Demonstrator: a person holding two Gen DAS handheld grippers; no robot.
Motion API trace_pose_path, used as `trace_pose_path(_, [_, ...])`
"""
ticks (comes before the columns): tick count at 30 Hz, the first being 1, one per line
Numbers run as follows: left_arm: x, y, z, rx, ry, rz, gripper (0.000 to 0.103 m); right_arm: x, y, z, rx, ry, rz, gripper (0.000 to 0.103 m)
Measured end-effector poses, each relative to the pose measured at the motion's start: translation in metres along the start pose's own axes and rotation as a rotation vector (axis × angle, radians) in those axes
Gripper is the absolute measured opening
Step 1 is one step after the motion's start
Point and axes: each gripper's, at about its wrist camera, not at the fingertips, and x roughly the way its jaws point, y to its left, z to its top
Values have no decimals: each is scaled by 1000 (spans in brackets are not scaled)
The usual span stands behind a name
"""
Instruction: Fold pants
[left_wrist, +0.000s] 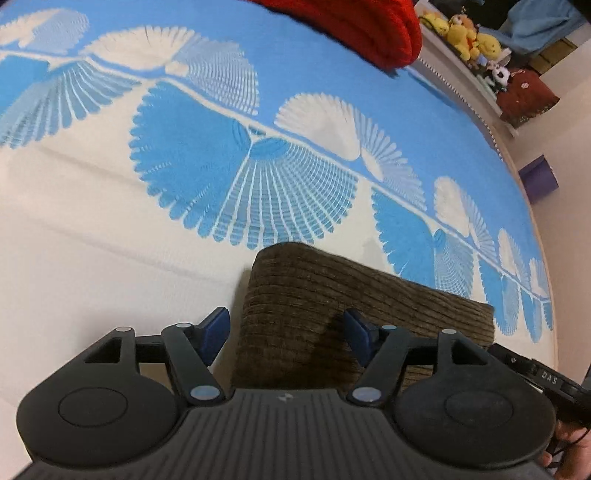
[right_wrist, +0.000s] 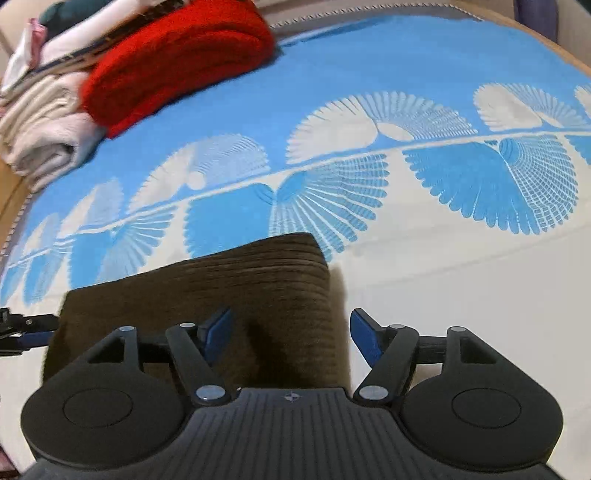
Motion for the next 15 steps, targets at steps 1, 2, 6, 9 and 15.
trace_pose_path(1, [5, 0, 2, 5, 10, 4, 73, 7, 0, 1, 7, 11, 1, 71])
trace_pose_path(2, [11, 1, 4, 15, 14, 6, 73, 13, 0, 3, 14, 22, 6, 71])
trace_pose_path(6, [20, -5, 9, 86, 2, -18, 39, 25, -2, 4, 12, 47, 2, 70])
trace_pose_path(9, [0, -20, 15, 187, -70, -67, 20, 24, -2, 6, -4, 39, 11, 39])
trace_pose_path(15, [5, -32, 10, 278, -149, 23, 25, 1, 1, 17, 36, -98, -9, 15])
